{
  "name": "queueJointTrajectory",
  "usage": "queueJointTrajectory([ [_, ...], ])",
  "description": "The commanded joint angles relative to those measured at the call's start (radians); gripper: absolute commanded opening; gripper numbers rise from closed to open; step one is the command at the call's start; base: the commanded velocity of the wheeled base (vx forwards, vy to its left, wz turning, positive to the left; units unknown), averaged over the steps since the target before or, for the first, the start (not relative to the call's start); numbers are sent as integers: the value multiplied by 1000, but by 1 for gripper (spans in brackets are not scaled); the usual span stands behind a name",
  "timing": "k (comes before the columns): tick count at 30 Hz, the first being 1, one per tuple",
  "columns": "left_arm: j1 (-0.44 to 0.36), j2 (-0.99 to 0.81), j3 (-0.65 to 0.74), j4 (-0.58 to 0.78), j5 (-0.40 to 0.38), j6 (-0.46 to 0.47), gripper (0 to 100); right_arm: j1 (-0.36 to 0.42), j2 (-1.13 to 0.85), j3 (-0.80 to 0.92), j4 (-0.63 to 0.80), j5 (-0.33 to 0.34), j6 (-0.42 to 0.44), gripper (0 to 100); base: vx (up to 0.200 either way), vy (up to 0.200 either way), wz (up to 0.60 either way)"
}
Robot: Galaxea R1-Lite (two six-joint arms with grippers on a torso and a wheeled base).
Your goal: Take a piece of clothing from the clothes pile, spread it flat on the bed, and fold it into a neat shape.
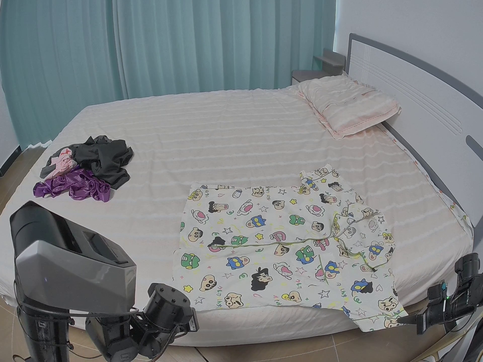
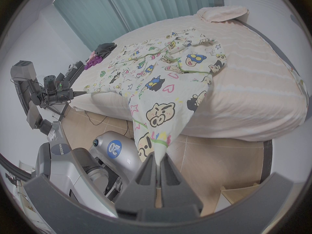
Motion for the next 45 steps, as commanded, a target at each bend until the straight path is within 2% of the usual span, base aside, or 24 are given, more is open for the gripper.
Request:
queueJointTrajectory([
  [1,21,-20,-61,0,3,-6,0,2,-42,-7,-6,17,5,0,0,0,0],
  [5,42,-42,-86,5,3,-6,0,0,-59,-43,-6,50,37,0,0,0,0],
  [8,65,-65,-112,13,3,-6,0,10,-98,-96,1,67,154,0,0,0,0],
  [13,92,-96,-156,42,3,-6,0,45,-117,-159,2,79,266,0,0,0,0],
  [19,115,-145,-260,178,3,-22,0,76,-111,-233,2,79,372,0,0,0,0],
  [24,139,-205,-362,382,3,-88,0,103,-117,-290,-7,78,482,0,0,0,0],
  [27,141,-238,-395,491,-1,-116,0,108,-118,-310,-7,76,499,0,0,0,0],
  [29,153,-277,-454,662,-16,-134,0,108,-120,-322,-7,75,503,0,0,0,0],
  [30,154,-278,-455,669,-19,-136,0,108,-120,-323,-7,73,503,0,0,0,0],
  [31,159,-301,-489,760,-56,-154,0,108,-121,-326,-6,73,507,0,0,0,0],
  [35,161,-352,-518,948,-157,-185,0,108,-143,-314,4,69,505,0,0,0,0],
  [38,161,-347,-523,1021,-192,-188,0,108,-161,-308,7,67,505,0,0,0,0],
  [45,159,-344,-500,1085,-243,-190,0,109,-181,-250,5,63,488,0,0,0,0],
])
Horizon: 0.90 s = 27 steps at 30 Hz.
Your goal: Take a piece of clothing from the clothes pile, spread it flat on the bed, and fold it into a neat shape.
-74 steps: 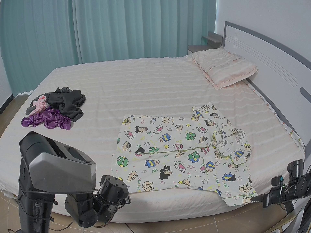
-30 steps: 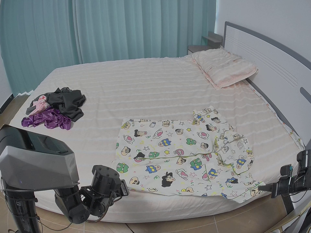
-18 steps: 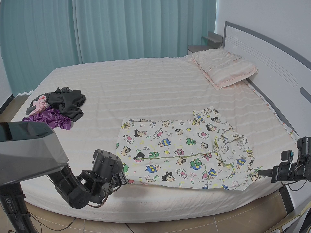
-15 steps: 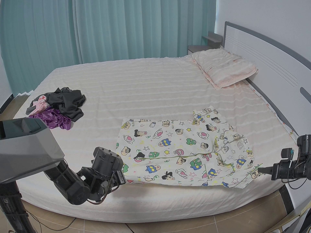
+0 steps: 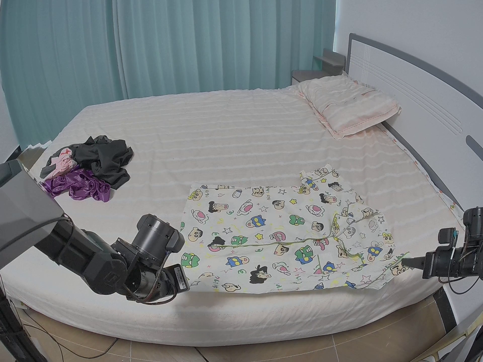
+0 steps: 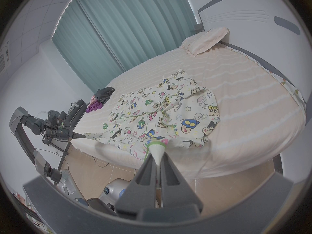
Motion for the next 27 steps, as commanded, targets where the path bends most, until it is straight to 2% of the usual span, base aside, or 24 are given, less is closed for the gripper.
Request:
queueJointTrajectory([
  [1,-2,-20,2,41,-28,-1,0,1,-35,41,-1,-1,-14,0,0,0,0],
  [6,-5,-25,14,81,-34,2,0,3,-42,64,3,-3,-25,0,0,0,0],
  [15,-6,-17,52,71,-39,2,0,3,-48,90,32,-3,-65,0,0,0,0],
  [18,-6,16,71,53,-85,5,0,5,-45,89,32,-1,-65,0,0,0,0],
  [20,-6,39,98,-11,-105,11,0,5,-42,90,30,-1,-65,0,0,0,0],
  [21,-6,47,118,-53,-109,13,100,5,-42,93,32,-1,-66,0,0,0,0],
  [26,-10,128,229,-326,-103,70,100,5,-44,96,30,2,-66,0,0,0,0],
  [27,0,153,279,-429,-106,122,100,5,-42,96,30,2,-66,0,0,0,0],
])
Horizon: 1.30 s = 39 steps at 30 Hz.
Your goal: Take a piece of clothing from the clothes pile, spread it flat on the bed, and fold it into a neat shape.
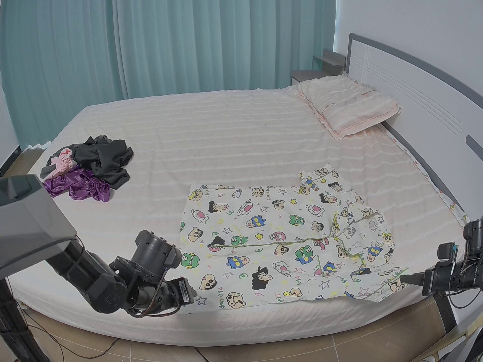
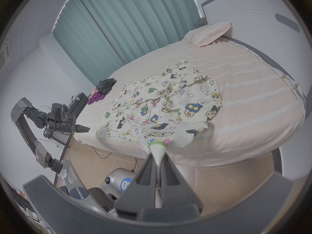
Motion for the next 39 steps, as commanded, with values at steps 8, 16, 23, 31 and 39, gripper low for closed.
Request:
queueJointTrajectory([
  [8,0,225,268,-530,-7,215,100,0,7,4,-1,6,-1,0,0,0,0],
  [16,3,276,266,-567,-5,244,100,2,8,-1,-1,6,-1,0,0,0,0],
  [23,3,293,235,-616,-7,234,100,0,8,-1,-1,7,-1,0,0,0,0],
  [31,8,331,234,-689,0,235,100,3,10,-2,-1,7,-1,0,0,0,0],
  [39,10,326,234,-689,29,224,0,3,8,4,0,6,-1,0,0,0,0],
])
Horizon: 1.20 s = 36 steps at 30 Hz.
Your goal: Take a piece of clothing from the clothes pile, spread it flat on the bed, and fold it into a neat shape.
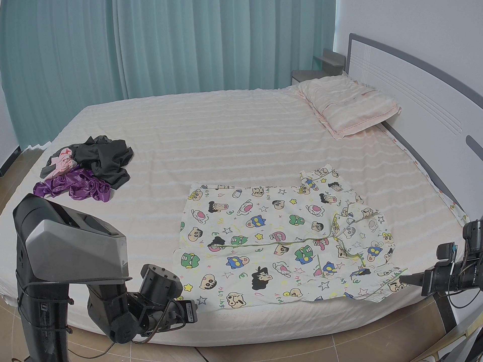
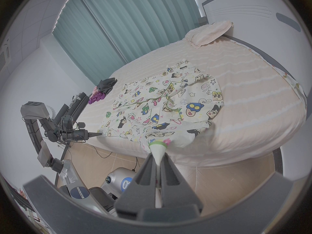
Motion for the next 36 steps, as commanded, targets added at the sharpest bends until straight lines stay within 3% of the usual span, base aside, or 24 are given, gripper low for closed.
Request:
queueJointTrajectory([
  [1,0,2,6,0,16,-2,0,0,0,6,1,-1,0,0,0,0,0],
  [22,-44,-112,136,0,19,-2,0,-12,-12,122,1,-3,-103,0,0,0,0],
  [36,-39,-119,133,-2,20,5,0,-117,-7,176,20,-4,-195,0,0,0,0],
])
